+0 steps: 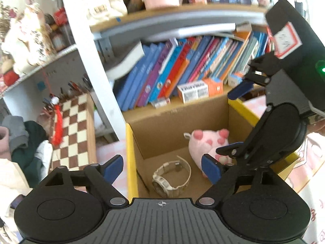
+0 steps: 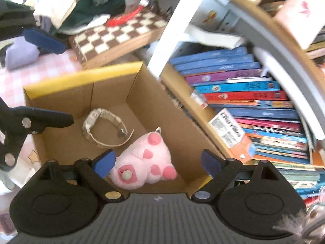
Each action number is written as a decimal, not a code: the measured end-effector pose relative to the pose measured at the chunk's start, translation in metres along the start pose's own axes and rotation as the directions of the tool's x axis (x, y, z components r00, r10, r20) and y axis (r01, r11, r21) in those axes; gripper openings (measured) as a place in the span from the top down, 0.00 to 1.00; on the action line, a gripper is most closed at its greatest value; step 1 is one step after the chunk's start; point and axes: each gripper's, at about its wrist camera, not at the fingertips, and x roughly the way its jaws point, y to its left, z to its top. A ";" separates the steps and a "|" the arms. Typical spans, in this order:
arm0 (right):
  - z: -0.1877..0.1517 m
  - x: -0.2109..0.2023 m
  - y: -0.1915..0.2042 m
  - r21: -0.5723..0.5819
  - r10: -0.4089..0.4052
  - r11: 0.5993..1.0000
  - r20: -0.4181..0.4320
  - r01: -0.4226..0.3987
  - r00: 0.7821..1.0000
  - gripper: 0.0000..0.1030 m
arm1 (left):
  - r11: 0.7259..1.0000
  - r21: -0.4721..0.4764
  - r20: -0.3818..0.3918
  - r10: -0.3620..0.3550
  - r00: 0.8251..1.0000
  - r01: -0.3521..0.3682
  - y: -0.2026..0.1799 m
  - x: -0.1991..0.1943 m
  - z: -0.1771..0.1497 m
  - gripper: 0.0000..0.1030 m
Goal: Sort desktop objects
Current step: 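Raise both open grippers out of the yellow box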
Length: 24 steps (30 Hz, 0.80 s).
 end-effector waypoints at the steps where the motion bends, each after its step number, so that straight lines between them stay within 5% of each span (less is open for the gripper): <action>1: -0.001 -0.009 0.000 0.016 -0.010 1.000 0.010 0.010 1.000 0.11 | 1.000 -0.007 0.014 0.000 1.000 0.000 0.001 -0.006 0.001 0.15; 15: -0.025 -0.094 0.026 0.221 -0.098 0.972 0.067 0.081 0.993 0.11 | 0.997 -0.028 0.140 -0.069 0.988 0.074 0.008 -0.084 -0.014 0.11; 24: -0.049 -0.143 0.063 0.414 -0.123 0.907 0.078 0.080 0.989 0.11 | 0.994 -0.056 0.138 -0.088 0.987 0.097 0.019 -0.126 -0.050 0.10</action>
